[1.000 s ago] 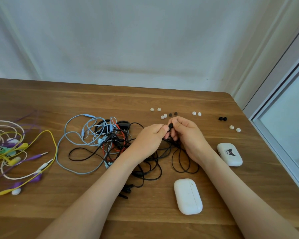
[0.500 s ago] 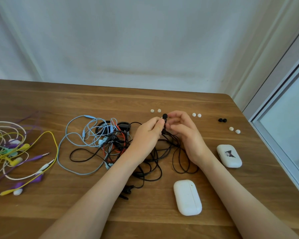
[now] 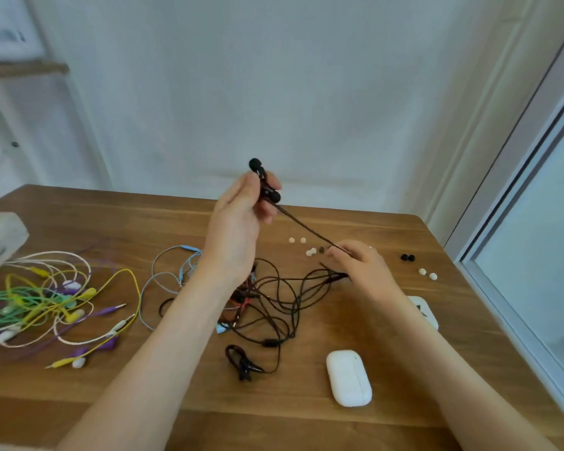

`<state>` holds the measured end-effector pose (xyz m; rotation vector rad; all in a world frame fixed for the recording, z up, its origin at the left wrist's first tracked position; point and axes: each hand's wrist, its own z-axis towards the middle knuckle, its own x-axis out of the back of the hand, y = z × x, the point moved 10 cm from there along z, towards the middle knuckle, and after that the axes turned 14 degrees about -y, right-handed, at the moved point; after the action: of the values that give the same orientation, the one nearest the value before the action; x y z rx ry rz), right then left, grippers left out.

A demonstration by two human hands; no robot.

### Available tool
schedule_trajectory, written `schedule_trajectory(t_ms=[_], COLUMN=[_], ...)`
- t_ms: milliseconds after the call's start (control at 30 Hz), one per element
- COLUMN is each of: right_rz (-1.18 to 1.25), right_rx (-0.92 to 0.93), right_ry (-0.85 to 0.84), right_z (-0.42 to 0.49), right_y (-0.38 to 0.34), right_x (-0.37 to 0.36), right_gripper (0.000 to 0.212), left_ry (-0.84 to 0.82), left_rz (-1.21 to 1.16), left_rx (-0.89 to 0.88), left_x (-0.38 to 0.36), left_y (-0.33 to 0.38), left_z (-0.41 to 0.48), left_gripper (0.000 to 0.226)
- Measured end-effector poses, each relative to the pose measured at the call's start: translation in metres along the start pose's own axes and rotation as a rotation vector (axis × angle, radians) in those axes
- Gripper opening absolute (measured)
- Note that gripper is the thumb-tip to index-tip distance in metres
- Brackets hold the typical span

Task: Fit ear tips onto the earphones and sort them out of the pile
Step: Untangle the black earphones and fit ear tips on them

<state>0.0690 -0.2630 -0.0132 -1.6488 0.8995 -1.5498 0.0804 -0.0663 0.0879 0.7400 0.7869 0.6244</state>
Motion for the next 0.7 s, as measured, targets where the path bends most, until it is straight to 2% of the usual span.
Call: schedule_trajectory(t_ms=[167,267,367,500,600,700], right_rz=[0.003,0.08,0.215,0.482,0.564,0.599], right_rx=[-0.104,-0.106,-0.057,0.063,0.105,0.145], right_ry=[0.09,0.171,0.226,0.161,0.096,0.055], right_z=[-0.017,-0.03,-0.039,-0.05,-0.054,-0.058], right_y=[-0.009,-0.021,-0.034,-0.062,-0.076,-0.09], right_x=[0.039,0.06,0.074,0.071,0.061,0.057], right_gripper=[0.031,0.049,0.053,0.046,0.045,0.041], left_ry=[0.144,0.163,0.111,-0.022,-0.155,-0.23], left_rz=[-0.058,0.149,0.412,0.545,0.662,0.761], left_rx=[0.037,0.246,0.539,0.749,0.786,0.707], left_x=[0.019,0.032,0.042,0.026,0.006,-0.009], left_y=[0.024,0.008,-0.025,-0.056,-0.062,-0.054], left_z=[-0.015,-0.03,-0.047,-0.061,-0.061,-0.05], left_gripper=[0.026,0.03,0.043,0.039,0.025,0.021])
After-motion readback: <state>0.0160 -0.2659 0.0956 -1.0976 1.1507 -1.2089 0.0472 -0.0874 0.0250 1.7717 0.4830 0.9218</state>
